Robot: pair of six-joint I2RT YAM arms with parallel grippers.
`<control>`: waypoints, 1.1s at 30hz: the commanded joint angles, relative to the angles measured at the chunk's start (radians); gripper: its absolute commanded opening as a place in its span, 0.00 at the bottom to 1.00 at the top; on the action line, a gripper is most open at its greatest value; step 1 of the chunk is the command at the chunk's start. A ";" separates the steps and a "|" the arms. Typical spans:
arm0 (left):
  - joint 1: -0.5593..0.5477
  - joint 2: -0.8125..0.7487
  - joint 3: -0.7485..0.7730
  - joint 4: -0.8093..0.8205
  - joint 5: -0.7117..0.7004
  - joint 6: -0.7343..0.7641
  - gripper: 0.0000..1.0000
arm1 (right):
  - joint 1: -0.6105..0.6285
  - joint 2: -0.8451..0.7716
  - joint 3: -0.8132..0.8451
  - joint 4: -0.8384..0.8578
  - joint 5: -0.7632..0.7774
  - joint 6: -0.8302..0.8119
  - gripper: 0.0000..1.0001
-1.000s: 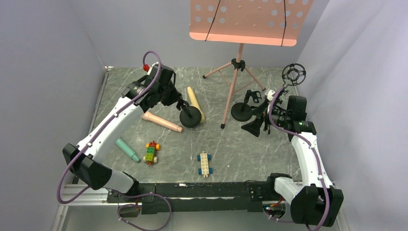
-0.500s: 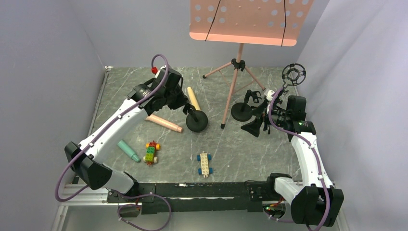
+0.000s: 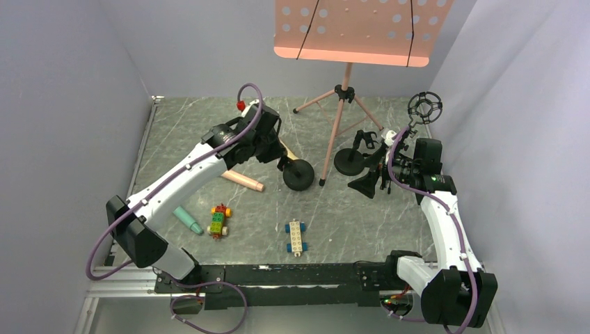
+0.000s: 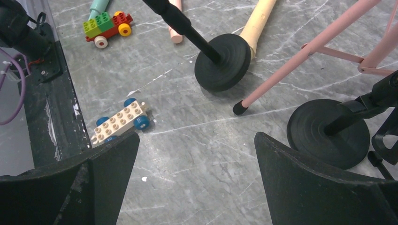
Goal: Attach the microphones to the stand
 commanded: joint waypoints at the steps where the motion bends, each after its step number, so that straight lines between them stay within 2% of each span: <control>1: -0.018 0.010 0.050 0.052 -0.010 -0.026 0.02 | 0.012 -0.004 0.001 0.034 -0.007 -0.023 1.00; 10: -0.047 0.038 0.138 -0.012 -0.034 0.016 0.02 | 0.014 -0.006 0.001 0.035 -0.008 -0.025 1.00; 25: -0.069 0.040 0.151 -0.064 -0.026 0.024 0.03 | 0.026 -0.001 0.000 0.037 -0.006 -0.023 1.00; 26: -0.070 0.049 0.159 -0.065 -0.025 0.023 0.05 | 0.025 -0.002 0.000 0.038 -0.006 -0.024 1.00; 30: -0.069 0.084 0.183 -0.061 -0.018 0.027 0.40 | 0.031 -0.001 0.000 0.038 -0.004 -0.023 1.00; 33: -0.070 0.104 0.195 -0.044 -0.013 0.025 0.53 | 0.032 -0.004 -0.002 0.039 0.000 -0.024 1.00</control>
